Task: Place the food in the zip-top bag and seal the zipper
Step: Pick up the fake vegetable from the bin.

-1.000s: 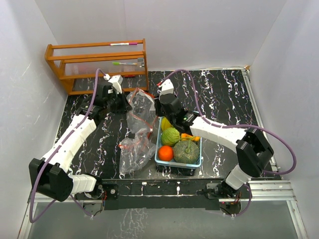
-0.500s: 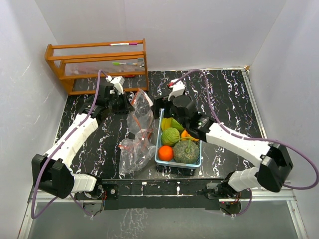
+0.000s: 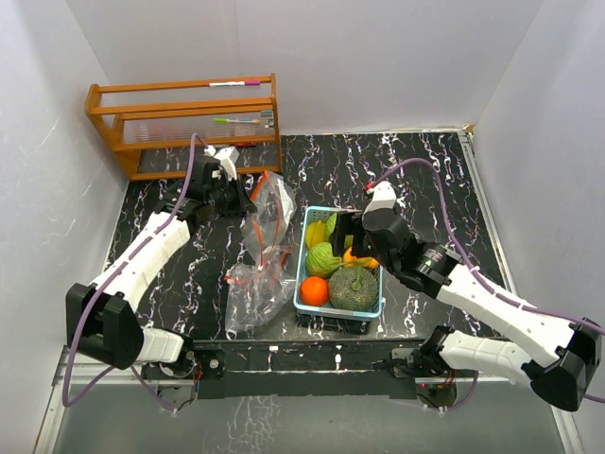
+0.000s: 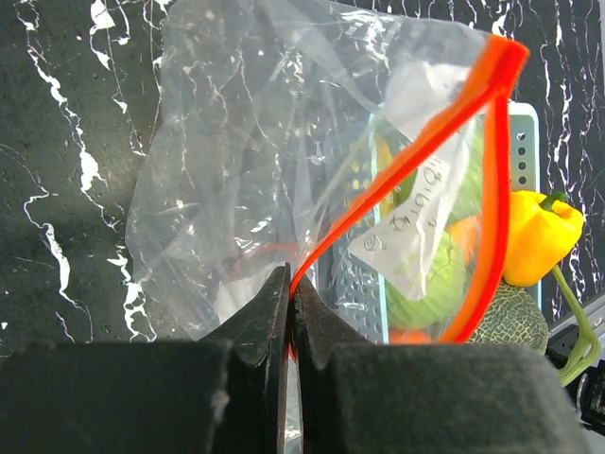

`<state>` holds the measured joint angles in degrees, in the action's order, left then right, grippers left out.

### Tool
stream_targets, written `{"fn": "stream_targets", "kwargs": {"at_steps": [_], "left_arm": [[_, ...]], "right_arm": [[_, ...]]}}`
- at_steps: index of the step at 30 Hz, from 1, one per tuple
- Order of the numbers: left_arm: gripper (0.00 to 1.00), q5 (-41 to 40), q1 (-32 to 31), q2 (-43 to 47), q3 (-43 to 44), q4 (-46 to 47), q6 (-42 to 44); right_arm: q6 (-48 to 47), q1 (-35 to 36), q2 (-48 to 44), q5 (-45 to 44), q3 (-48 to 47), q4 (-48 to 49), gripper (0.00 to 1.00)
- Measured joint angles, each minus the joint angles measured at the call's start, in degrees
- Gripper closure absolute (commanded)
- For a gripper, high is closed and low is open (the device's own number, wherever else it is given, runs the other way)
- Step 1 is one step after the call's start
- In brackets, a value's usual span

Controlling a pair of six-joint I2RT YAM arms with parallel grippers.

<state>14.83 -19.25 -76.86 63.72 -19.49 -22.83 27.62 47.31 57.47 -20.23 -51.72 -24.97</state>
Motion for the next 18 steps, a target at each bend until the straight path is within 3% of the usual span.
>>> {"fn": "stream_targets", "kwargs": {"at_steps": [7, 18], "left_arm": [[1.0, 0.5, 0.0, -1.2, -0.3, 0.1, -0.3], [1.0, 0.9, 0.0, -1.4, -0.9, 0.2, -0.5]], "right_arm": [[5.7, 0.7, -3.0, 0.3, 0.1, -12.9, 0.18], [8.0, 0.7, -8.9, 1.3, 1.2, -18.7, 0.21]]}}
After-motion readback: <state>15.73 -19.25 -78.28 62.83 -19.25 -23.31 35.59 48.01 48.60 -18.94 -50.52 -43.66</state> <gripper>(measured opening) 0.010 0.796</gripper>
